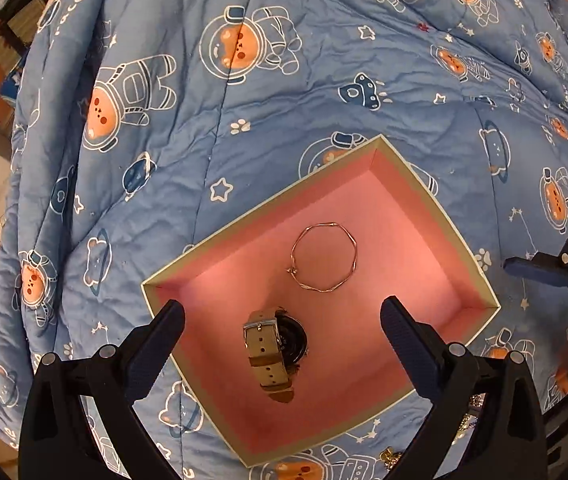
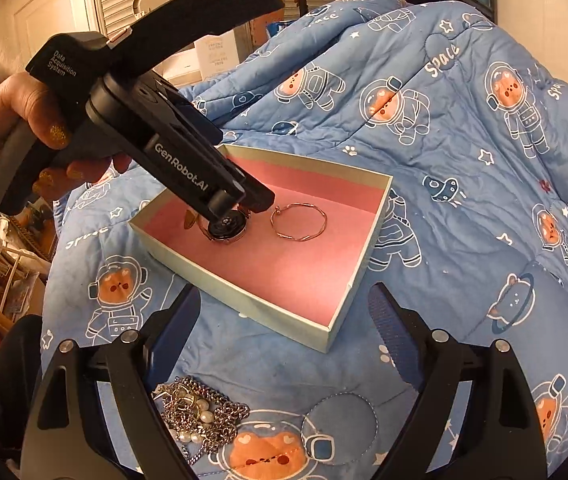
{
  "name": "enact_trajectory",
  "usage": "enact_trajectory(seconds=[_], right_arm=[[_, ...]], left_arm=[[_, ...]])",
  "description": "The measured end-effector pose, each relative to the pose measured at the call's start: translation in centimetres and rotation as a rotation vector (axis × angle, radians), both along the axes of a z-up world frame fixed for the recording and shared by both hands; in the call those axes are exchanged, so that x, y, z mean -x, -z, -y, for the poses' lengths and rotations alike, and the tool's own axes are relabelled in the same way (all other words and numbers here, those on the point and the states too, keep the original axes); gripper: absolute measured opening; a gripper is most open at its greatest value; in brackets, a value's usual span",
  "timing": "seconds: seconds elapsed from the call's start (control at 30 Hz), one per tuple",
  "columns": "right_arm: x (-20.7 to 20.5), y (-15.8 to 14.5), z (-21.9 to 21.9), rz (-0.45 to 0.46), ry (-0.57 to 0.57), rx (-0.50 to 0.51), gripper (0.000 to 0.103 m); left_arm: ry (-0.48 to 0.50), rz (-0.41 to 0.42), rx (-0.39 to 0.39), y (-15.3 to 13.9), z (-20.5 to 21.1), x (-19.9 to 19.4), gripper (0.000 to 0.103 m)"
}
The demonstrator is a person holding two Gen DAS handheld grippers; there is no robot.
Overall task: Organize jewelry
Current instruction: 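Open the left tool releasing the watch while the right tool releases the bangle in the box, then move both tools back to the jewelry pile beside the box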
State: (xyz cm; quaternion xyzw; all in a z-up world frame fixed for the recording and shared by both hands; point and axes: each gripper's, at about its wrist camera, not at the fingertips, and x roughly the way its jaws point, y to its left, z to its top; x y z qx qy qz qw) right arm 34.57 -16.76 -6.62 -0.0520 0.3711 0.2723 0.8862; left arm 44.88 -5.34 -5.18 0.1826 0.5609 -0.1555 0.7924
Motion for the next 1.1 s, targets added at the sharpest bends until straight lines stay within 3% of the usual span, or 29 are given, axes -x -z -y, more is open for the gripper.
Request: enact_trajectory(seconds=[0.1,0.23,0.4,0.53,0.73,0.9,1.1], right_arm=[[0.9,-0.3,0.5,0.017,0.025,-0.005,0.085],[2.1,-0.6,1.0,0.032,0.041,-0.009,0.085],[4.1,-0.4,1.6,0.037,0.048,0.000,0.085],[6.2,0.3,2.0,0.013,0.051,0.000,0.085],[9.7,1.9,1.3,-0.015,0.019,0.044,0.085],[11.3,3.7,0.3,-0.065,-0.032,0.069,0.066],[11.3,5.3,-0.5,-0.094,-0.048,0.125,0.043]], left_arm=[[-0.095,0.066,0.113,-1.5,-2.1,0.9,0.096],[-0.183,0.213,0.280,-2.9,-4.9,4.6,0.096],[-0.185,0.343,0.324,-2.5,-7.0,10.8,0.096],[-0.235,0.351,0.373,-0.9,-8.8,15.1,0.096],[-0.269,0.289,0.427,2.3,-9.3,20.0,0.096],[-0.239,0.265,0.433,4.1,-8.0,23.1,0.095],[-0.151,0.266,0.353,5.7,-5.9,24.9,0.088]])
